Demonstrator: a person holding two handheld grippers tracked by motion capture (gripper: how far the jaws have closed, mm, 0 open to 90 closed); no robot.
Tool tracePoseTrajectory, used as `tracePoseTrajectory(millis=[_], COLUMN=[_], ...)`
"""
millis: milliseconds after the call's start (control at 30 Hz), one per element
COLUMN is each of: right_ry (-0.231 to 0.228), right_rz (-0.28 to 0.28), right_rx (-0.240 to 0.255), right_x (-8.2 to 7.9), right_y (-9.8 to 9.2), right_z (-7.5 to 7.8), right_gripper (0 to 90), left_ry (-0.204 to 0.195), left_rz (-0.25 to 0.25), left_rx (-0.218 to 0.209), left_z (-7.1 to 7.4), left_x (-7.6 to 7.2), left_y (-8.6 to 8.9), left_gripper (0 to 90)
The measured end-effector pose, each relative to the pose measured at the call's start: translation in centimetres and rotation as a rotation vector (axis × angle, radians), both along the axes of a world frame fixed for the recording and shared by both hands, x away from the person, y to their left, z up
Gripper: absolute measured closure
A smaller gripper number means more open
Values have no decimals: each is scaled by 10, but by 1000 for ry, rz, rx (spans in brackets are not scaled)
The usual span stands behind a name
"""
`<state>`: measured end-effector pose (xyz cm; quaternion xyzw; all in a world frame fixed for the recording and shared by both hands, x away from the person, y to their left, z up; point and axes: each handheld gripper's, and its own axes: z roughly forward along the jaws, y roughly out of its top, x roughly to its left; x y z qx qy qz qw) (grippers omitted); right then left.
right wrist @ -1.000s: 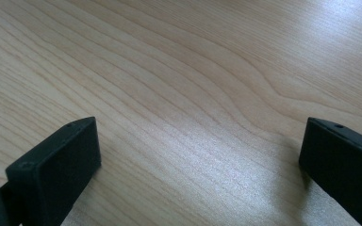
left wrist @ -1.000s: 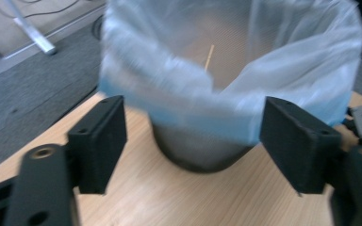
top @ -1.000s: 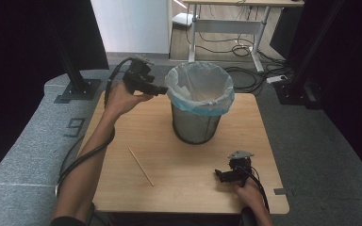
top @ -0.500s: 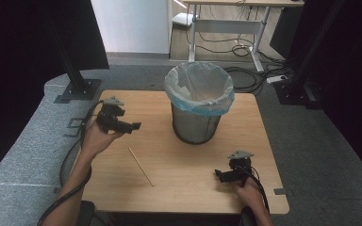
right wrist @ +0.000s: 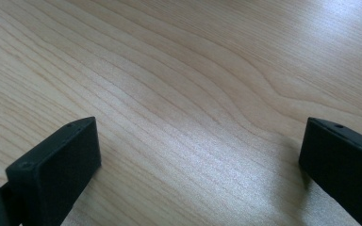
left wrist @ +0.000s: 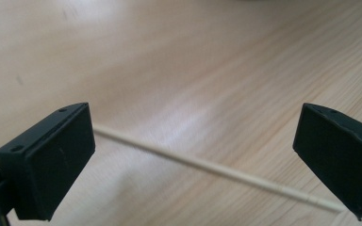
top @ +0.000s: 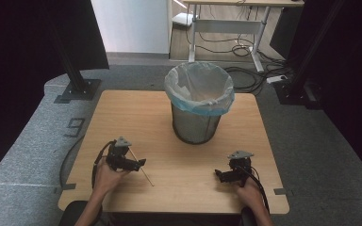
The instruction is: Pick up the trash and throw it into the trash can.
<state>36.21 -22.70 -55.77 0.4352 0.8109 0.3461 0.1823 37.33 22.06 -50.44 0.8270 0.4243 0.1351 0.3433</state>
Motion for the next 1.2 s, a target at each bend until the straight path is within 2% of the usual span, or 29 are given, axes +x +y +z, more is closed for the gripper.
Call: tracePoseTrajectory(millis=[33, 67, 100, 133, 200, 300, 400, 467, 500, 533, 567, 600, 633, 667, 700, 733, 900, 933, 967, 1067, 1100, 1133, 1167, 1200], right_ry=[0, 0, 0, 0, 0, 0, 0, 0, 0, 0, 0, 0, 0, 0, 0, 0, 0, 0, 0, 0, 0, 0, 0, 0], right_rz=[0, 0, 0, 0, 0, 0, 0, 0, 0, 0, 0, 0, 0, 0, 0, 0, 0, 0, 0, 0, 0, 0, 0, 0], right_rx=[0, 0, 0, 0, 0, 0, 0, 0, 0, 0, 0, 0, 0, 0, 0, 0, 0, 0, 0, 0, 0, 0, 0, 0], right_x=[0, 0, 0, 0, 0, 0, 0, 0, 0, 0, 0, 0, 0, 0, 0, 0, 0, 0, 0, 0, 0, 0, 0, 0], right_y=[0, 0, 0, 0, 0, 0, 0, 0, 0, 0, 0, 0, 0, 0, 0, 0, 0, 0, 0, 0, 0, 0, 0, 0], right_z=[0, 0, 0, 0, 0, 0, 0, 0, 0, 0, 0, 0, 0, 0, 0, 0, 0, 0, 0, 0, 0, 0, 0, 0], right_gripper=[0, 0, 0, 0, 0, 0, 0, 0, 0, 0, 0, 0, 0, 0, 0, 0, 0, 0, 0, 0, 0, 0, 0, 0], left_ry=[5, 5, 11, 11, 19, 24, -11, -25, -27, -24, -21, -18, -16, -13, -8, -1, 28, 36, 46, 52, 56, 62, 66, 66], left_rz=[12, 12, 22, 22, 37, 42, 46, 38, 31, 15, 10, 0, -12, -20, -28, -41, -51, -53, -56, -57, -59, -62, -60, -60], left_rx=[3, 3, 5, 5, 4, 13, 53, 61, 61, 61, 63, 65, 64, 64, 64, 61, 49, 44, 20, 2, -20, -44, -35, -35], left_z=[-10, -10, -19, -19, -31, -38, -43, -41, -40, -38, -37, -35, -34, -33, -33, -32, -30, -30, -31, -31, -32, -32, -31, -31], left_x=[-5, -5, -9, -9, -13, -15, -18, -19, -19, -19, -19, -17, -16, -14, -12, -8, 10, 14, 22, 27, 29, 31, 31, 31], left_y=[-3, -3, -5, -5, -9, -13, -18, -17, -15, -11, -9, -5, -1, 4, 8, 12, 28, 32, 38, 44, 47, 49, 51, 51], left_gripper=[0, 0, 0, 0, 8, 18, 42, 171, 171, 327, 327, 372, 520, 520, 592, 725, 845, 845, 851, 847, 768, 768, 573, 529])
